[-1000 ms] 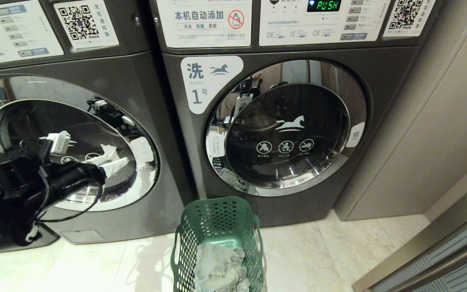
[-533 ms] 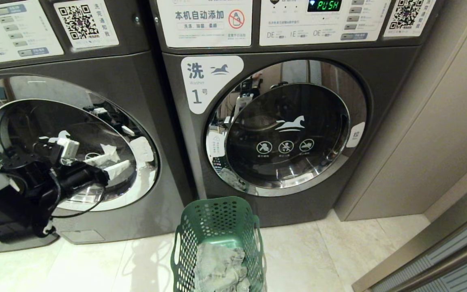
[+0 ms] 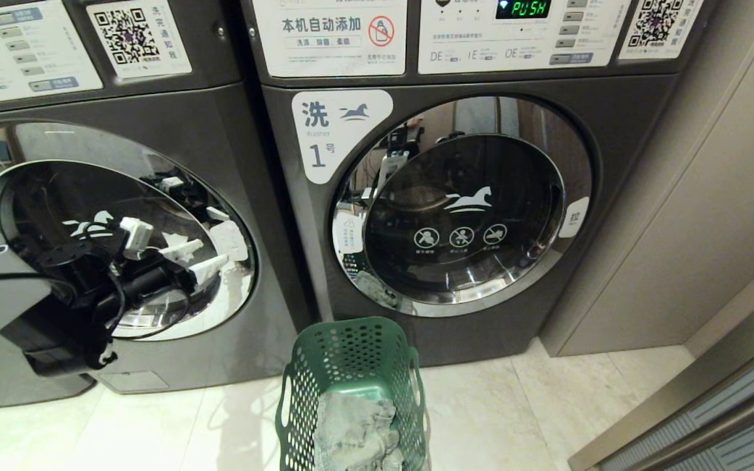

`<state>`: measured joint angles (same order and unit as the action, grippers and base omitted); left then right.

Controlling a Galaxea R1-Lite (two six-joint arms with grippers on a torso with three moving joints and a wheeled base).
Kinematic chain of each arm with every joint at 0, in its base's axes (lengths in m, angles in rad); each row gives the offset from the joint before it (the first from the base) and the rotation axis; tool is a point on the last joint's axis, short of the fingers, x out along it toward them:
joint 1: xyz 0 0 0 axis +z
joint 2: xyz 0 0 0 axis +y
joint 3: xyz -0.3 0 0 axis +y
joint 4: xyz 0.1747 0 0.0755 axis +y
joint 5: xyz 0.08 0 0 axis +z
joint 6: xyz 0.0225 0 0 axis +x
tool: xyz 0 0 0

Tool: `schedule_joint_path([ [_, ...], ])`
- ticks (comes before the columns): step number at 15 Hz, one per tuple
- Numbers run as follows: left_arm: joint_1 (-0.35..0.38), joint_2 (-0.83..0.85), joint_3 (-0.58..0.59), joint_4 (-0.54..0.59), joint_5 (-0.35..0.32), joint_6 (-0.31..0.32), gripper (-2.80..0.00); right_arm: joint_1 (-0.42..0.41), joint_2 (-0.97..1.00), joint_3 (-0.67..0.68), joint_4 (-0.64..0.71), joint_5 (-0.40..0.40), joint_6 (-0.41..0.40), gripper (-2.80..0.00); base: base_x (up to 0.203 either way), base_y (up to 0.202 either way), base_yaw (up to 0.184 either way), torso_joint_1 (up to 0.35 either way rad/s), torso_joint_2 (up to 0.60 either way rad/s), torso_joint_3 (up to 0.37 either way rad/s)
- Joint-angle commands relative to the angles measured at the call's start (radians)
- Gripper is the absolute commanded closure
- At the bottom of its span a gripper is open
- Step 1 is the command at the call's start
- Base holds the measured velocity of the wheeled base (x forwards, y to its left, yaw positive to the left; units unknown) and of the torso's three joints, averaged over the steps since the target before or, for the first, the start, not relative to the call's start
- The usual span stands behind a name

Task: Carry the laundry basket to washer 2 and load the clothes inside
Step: Open the lid of the washing machine

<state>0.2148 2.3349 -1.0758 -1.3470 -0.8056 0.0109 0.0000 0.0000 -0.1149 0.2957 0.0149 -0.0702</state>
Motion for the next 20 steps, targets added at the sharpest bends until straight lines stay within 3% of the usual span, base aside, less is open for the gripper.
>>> schedule_joint_path([
  [1, -0.003, 0.029, -0.024, -0.007, 0.001, 0.000, -2.80, 0.000, 0.002, 0.000, 0.002, 0.000, 0.000, 0.00, 0.000, 0.000, 0.000, 0.000, 0.00, 0.000],
  [20, -0.071, 0.124, -0.173, -0.003, 0.029, 0.001, -2.80, 0.000, 0.002, 0.000, 0.002, 0.000, 0.000, 0.00, 0.000, 0.000, 0.000, 0.000, 0.00, 0.000],
])
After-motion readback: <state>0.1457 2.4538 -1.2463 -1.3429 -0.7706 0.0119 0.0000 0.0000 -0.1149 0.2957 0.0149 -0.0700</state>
